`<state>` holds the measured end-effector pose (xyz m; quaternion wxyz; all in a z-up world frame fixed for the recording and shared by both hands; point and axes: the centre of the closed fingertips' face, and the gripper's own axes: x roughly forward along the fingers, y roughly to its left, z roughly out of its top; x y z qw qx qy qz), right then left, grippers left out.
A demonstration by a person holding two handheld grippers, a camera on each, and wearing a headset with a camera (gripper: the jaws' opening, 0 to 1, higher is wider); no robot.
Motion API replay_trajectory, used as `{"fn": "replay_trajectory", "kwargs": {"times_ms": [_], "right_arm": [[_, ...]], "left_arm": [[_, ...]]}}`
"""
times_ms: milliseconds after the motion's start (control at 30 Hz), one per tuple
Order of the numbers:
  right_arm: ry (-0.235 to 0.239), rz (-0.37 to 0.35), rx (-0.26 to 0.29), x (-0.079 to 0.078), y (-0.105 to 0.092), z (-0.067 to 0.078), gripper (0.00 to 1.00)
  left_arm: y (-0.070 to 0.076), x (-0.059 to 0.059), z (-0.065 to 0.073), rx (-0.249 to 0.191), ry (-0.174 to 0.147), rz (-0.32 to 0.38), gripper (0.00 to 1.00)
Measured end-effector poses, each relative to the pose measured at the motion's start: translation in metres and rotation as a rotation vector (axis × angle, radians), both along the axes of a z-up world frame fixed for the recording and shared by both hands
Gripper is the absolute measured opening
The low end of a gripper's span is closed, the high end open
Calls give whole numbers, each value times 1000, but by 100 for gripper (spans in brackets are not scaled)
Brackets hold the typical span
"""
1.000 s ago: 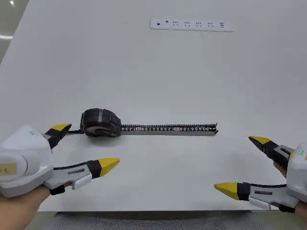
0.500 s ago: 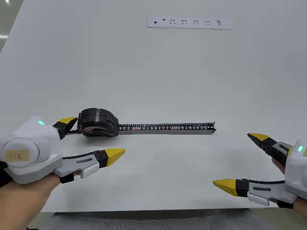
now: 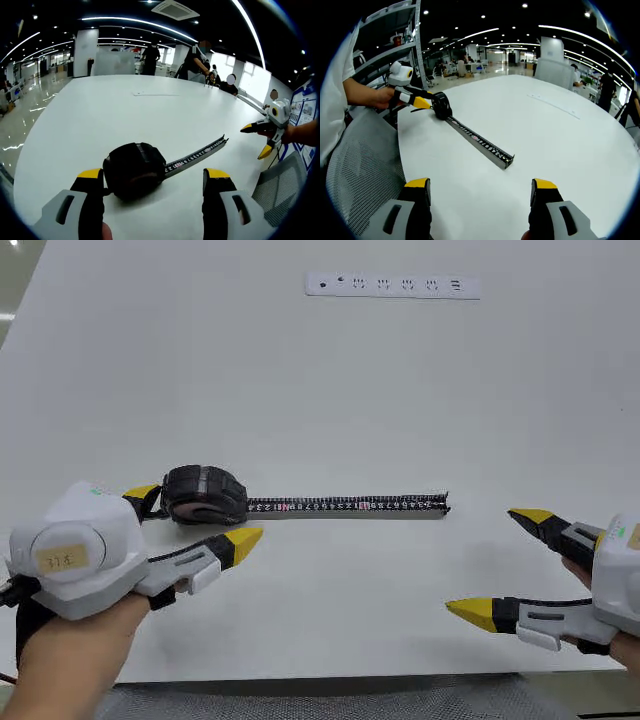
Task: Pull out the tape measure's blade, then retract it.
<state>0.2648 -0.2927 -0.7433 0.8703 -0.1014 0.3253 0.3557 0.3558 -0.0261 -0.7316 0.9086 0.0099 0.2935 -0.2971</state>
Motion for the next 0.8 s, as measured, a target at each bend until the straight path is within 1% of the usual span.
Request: {"fn": "replay_trajectory", "kwargs": {"times_ms": [200,267,333,367,400,467,533,567,700,800], "right_arm": [[0,43,-22,12,-2,1,74],[0,57,-26,16,-2,2,71],[0,76,-35,19,-1,2,67],[-1,84,-45,22,-2,0,67],[1,87,-48,24,-2,0,66],[6,108,-52,27,-1,-1,63],[10,120,-61,30,-1,-3,61],[19,131,-62,31,0,-5,61],[21,166,-85,36,0,-8,56],[19,185,-99,40,-1,-10,53]], "left_arm": [[0,4,-2,12,4,45,76],[0,6,-3,6,6,60,76],[0,7,-4,27,-2,75,74],[0,8,-6,41,0,77,74],[0,8,-7,41,2,79,74],[1,10,-7,33,6,101,74],[0,12,-8,39,9,109,74],[-1,13,-9,39,10,114,74],[1,16,-10,37,14,148,74],[2,17,-11,49,13,161,72]]}}
